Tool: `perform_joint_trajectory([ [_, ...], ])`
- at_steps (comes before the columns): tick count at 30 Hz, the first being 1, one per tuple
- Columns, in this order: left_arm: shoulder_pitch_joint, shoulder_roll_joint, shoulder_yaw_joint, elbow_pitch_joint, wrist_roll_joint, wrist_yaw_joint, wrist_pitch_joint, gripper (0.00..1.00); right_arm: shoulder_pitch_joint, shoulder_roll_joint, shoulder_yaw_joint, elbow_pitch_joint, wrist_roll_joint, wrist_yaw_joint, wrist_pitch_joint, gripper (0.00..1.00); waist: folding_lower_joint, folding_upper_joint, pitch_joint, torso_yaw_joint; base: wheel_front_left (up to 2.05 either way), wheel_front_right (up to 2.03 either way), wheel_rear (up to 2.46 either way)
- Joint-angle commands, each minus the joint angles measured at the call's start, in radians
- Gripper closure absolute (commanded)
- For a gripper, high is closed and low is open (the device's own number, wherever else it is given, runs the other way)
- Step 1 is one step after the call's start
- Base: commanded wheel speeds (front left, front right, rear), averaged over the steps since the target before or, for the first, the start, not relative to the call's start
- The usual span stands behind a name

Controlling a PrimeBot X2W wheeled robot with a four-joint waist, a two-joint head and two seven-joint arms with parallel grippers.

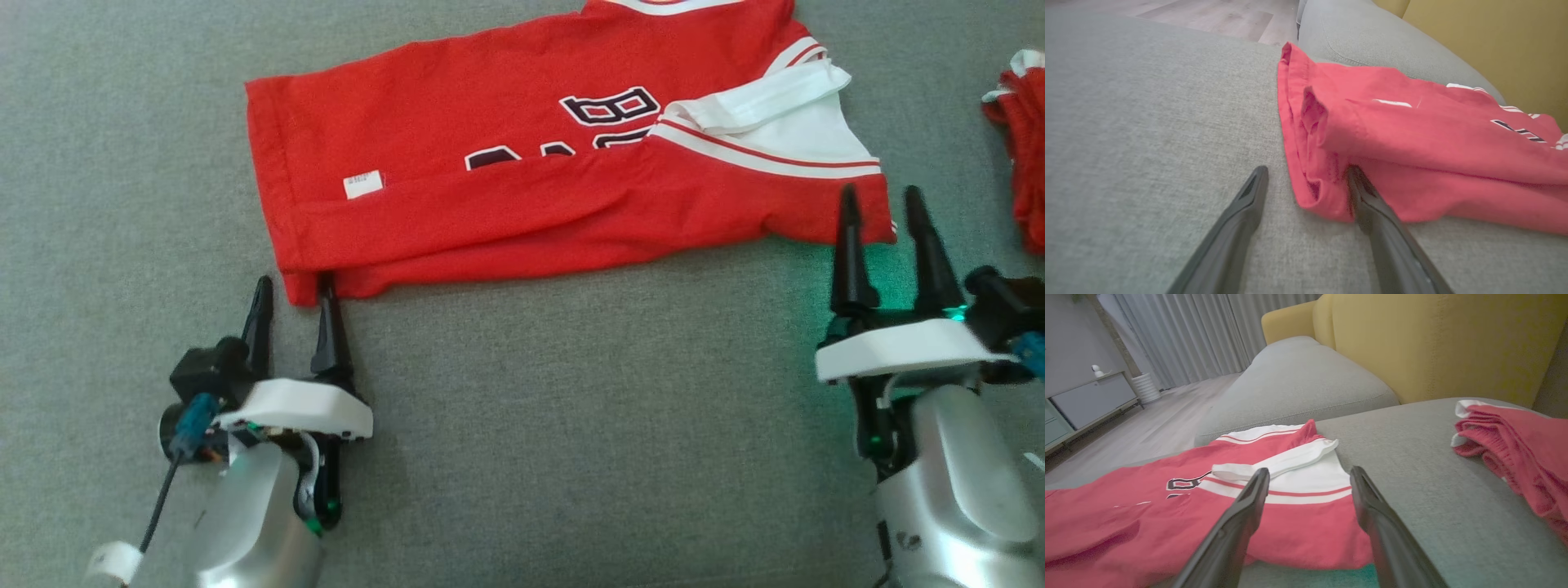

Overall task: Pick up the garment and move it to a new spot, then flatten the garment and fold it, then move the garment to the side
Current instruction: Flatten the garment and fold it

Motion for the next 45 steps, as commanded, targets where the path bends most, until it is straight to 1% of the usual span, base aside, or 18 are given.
perform_joint_trajectory([
  [1,-0.015,0.010,0.004,0.060,-0.026,-0.023,0.013,0.55,-0.025,-0.003,0.001,-0.016,0.005,0.007,-0.010,0.00,0.0001,-0.0001,0.007,-0.005,0.00,0.00,0.00],
  [2,-0.021,0.010,-0.015,0.085,-0.033,-0.030,0.013,0.89,-0.032,-0.003,-0.011,-0.005,0.002,0.007,-0.010,0.00,0.0001,-0.0001,0.009,-0.005,0.00,0.00,0.00],
  [3,-0.027,0.010,-0.033,0.104,-0.038,-0.037,0.013,1.00,-0.039,-0.002,-0.022,0.009,-0.002,0.007,-0.010,0.00,0.0001,-0.0001,0.011,-0.004,0.00,0.00,0.00],
  [6,-0.037,0.010,-0.092,0.160,-0.103,-0.058,0.013,1.00,-0.060,0.000,-0.048,0.070,-0.013,0.007,-0.010,0.00,0.0001,-0.0001,0.016,0.002,0.00,0.00,0.00],
  [10,-0.055,0.010,-0.141,0.179,-0.160,-0.068,0.013,1.00,-0.086,0.002,-0.079,0.197,-0.024,0.007,-0.010,0.00,0.0001,-0.0001,0.019,0.017,0.00,0.00,0.00],
  [14,-0.052,0.010,-0.162,0.183,-0.174,-0.072,0.013,1.00,-0.107,0.005,-0.124,0.312,-0.033,0.007,-0.010,0.00,0.0001,-0.0001,0.016,0.028,0.00,0.00,0.00],
  [15,-0.052,0.010,-0.162,0.183,-0.174,-0.072,0.013,1.00,-0.107,0.005,-0.124,0.312,-0.033,0.007,-0.010,0.00,0.0001,-0.0001,0.016,0.028,0.00,0.00,0.00],
  [19,-0.044,0.010,-0.157,0.179,-0.175,-0.074,0.013,1.00,-0.116,0.007,-0.158,0.408,-0.047,0.007,-0.010,0.00,0.0001,-0.0001,0.006,0.033,0.00,0.00,0.00],
  [20,-0.041,0.010,-0.154,0.176,-0.171,-0.074,0.013,1.00,-0.120,0.007,-0.157,0.431,-0.047,0.007,-0.010,0.14,0.0001,-0.0001,0.001,0.034,0.00,0.00,0.00],
  [21,-0.037,0.010,-0.149,0.173,-0.168,-0.074,0.013,1.00,-0.123,0.007,-0.148,0.453,-0.048,0.007,-0.010,0.99,0.0001,-0.0001,-0.002,0.035,0.00,0.00,0.00],
  [23,-0.029,0.010,-0.133,0.157,-0.160,-0.075,0.013,1.00,-0.131,0.008,-0.133,0.482,-0.040,0.007,-0.010,1.00,0.0001,-0.0001,-0.013,0.036,0.00,0.00,0.00],
  [26,-0.014,0.010,-0.104,0.116,-0.146,-0.076,0.013,1.00,-0.132,0.008,-0.111,0.473,-0.020,0.007,-0.010,1.00,0.0001,-0.0001,-0.036,0.038,0.00,0.00,0.00],
  [31,0.030,0.010,-0.043,0.032,-0.120,-0.077,0.013,1.00,-0.099,-0.004,-0.095,0.387,0.019,0.007,-0.010,1.00,0.0001,-0.0001,-0.104,0.054,0.00,0.00,0.00],
  [37,0.138,0.010,0.016,-0.036,-0.098,-0.077,0.013,1.00,-0.003,-0.038,-0.074,0.311,0.062,0.007,-0.010,1.00,0.0001,-0.0001,-0.209,0.078,0.00,0.00,0.00],
  [40,0.204,0.010,0.017,-0.047,-0.095,-0.077,0.013,1.00,0.058,-0.056,-0.044,0.279,0.086,0.007,-0.010,1.00,0.0001,-0.0001,-0.240,0.088,0.00,0.00,0.00],
  [45,0.277,0.010,-0.013,-0.048,-0.116,-0.077,0.013,1.00,0.140,-0.075,0.025,0.237,0.138,0.007,-0.010,1.00,0.0001,-0.0001,-0.246,0.097,0.00,0.00,0.00],
])
